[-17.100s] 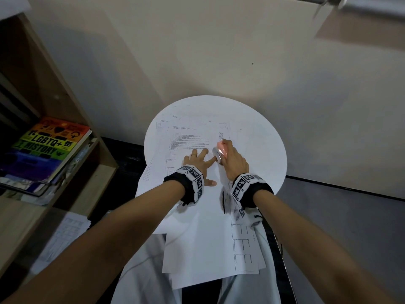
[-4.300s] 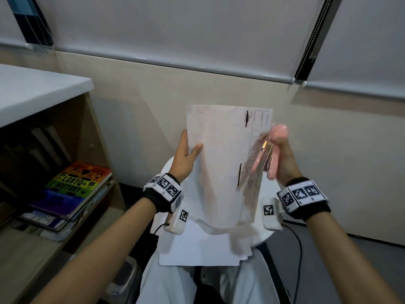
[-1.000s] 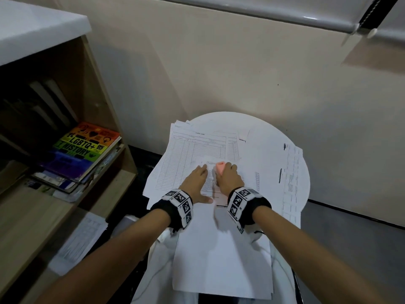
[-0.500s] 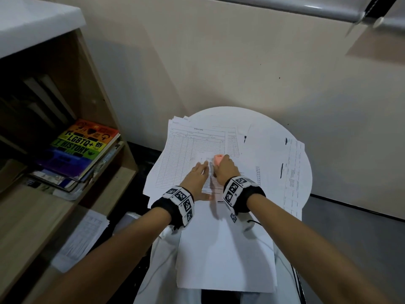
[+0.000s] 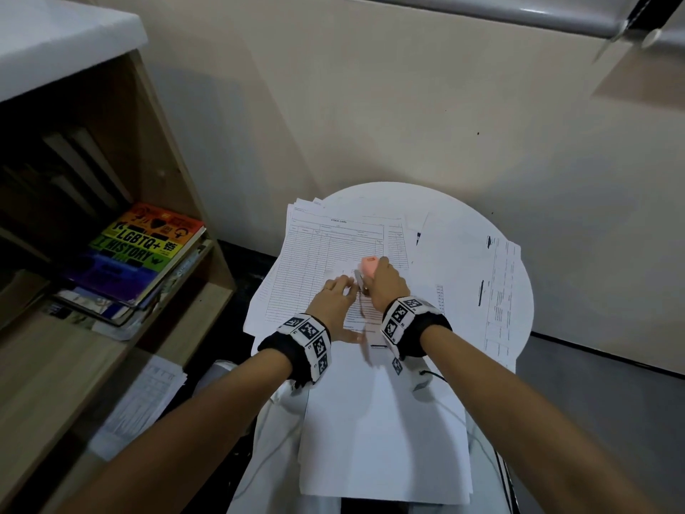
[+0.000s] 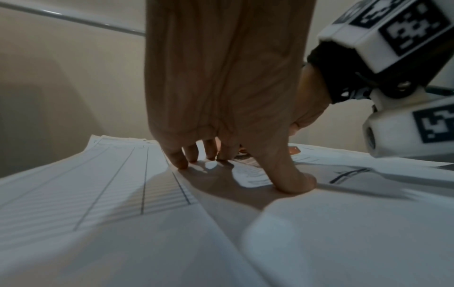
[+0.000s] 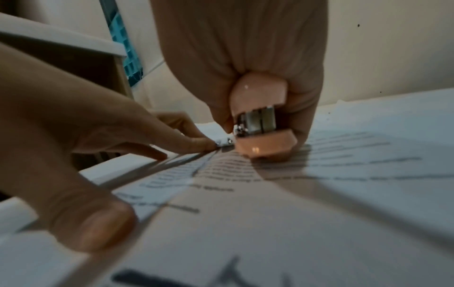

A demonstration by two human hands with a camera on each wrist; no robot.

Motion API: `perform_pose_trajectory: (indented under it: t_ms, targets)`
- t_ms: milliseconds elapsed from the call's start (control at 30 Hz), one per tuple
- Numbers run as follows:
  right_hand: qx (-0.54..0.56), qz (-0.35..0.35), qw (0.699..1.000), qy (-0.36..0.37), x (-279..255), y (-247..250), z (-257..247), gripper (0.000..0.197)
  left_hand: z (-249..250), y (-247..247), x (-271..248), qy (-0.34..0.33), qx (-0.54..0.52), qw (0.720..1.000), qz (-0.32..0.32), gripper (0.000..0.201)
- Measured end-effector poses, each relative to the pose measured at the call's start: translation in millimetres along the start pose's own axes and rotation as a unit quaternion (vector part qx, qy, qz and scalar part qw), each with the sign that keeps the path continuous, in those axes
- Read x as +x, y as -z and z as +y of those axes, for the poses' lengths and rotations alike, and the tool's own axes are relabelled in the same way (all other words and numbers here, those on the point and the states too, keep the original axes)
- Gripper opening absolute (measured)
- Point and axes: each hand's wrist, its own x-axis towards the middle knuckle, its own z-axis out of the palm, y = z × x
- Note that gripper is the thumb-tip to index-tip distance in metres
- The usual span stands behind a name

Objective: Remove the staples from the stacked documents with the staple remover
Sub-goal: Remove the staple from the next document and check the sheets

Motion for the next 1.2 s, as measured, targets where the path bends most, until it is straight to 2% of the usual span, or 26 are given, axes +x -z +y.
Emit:
perform_pose_trajectory:
  t_ms: [133, 333, 467, 567, 700, 900, 1200]
  targets:
    - [0.001, 0.018, 0.999, 0.030, -1.7, 0.9, 6.0, 0.040, -4.0, 3.1, 6.9, 0.004, 0.035, 0.999, -0.015, 0.103]
    - [0.063, 0.033, 0.997, 0.011, -7.1, 8.5, 24.7, 0.039, 1.9, 8.2, 13.9, 0.015, 0.054, 0.997, -0.047, 0.106]
    - [0.087, 0.045, 0.994, -0.043, -15.5, 24.0, 66.6, 0.043, 16.7, 3.8, 18.2, 0.035, 0.011, 0.999, 0.015, 0.090]
    - [0.084, 0.032, 0.995, -0.047, -25.4, 27.3, 84.7, 0.040, 33.7, -2.3, 28.6, 0.010, -0.031, 0.998, 0.046, 0.084]
    - [0.074, 0.030, 0.996, -0.033, -28.0, 23.4, 84.2, 0.038, 46.4, -8.1, 38.9, -0.017, -0.085, 0.996, 0.022, 0.091]
    - [0.057, 0.032, 0.997, -0.036, -20.6, 22.2, 75.9, 0.046, 46.4, -8.5, 46.3, -0.010, -0.057, 0.998, 0.003, 0.098]
    - [0.023, 0.042, 0.997, -0.062, -15.5, 20.2, 66.2, 0.049, 47.6, -5.9, 45.1, -0.009, -0.036, 0.999, 0.010, 0.094]
